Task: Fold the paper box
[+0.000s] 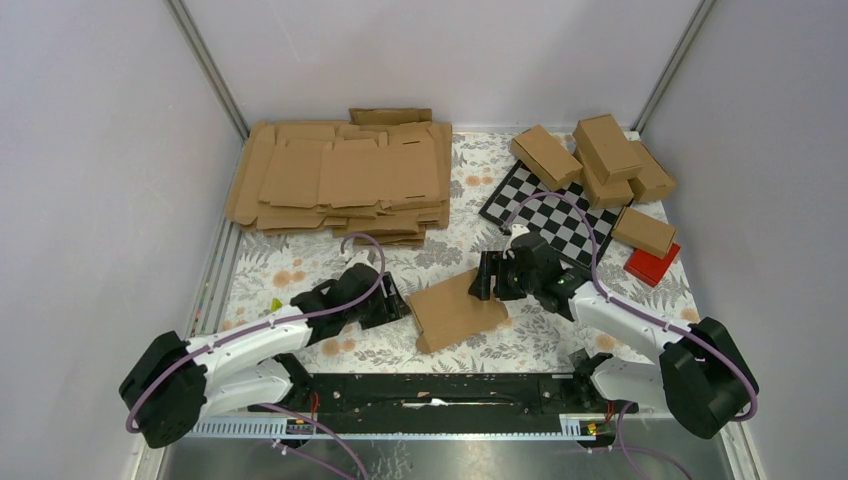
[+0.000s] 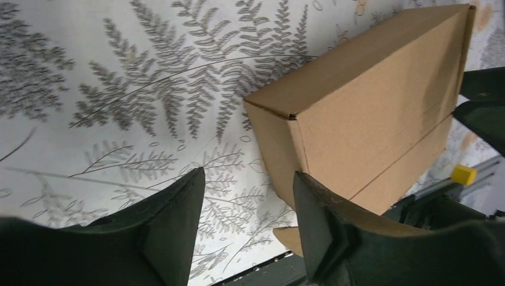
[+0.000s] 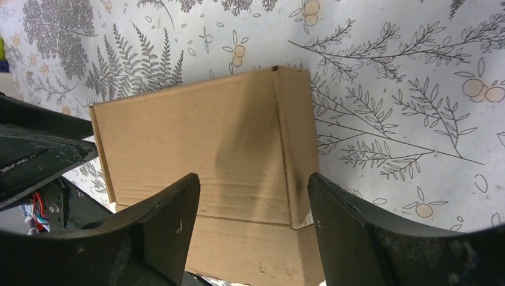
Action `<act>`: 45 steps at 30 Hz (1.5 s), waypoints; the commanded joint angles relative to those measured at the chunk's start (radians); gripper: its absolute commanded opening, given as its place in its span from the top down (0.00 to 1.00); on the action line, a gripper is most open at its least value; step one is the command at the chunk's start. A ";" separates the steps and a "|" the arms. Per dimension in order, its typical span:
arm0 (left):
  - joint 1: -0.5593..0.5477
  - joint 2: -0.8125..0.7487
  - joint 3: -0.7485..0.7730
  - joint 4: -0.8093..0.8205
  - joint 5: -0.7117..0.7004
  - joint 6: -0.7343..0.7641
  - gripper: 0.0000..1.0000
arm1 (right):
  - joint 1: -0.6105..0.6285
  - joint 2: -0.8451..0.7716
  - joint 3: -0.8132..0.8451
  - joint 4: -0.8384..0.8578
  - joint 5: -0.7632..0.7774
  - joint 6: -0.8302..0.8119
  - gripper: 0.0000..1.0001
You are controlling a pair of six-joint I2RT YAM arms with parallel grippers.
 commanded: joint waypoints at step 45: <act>0.217 0.099 0.253 0.014 0.190 0.368 0.08 | -0.008 -0.140 0.206 -0.310 0.080 -0.112 0.01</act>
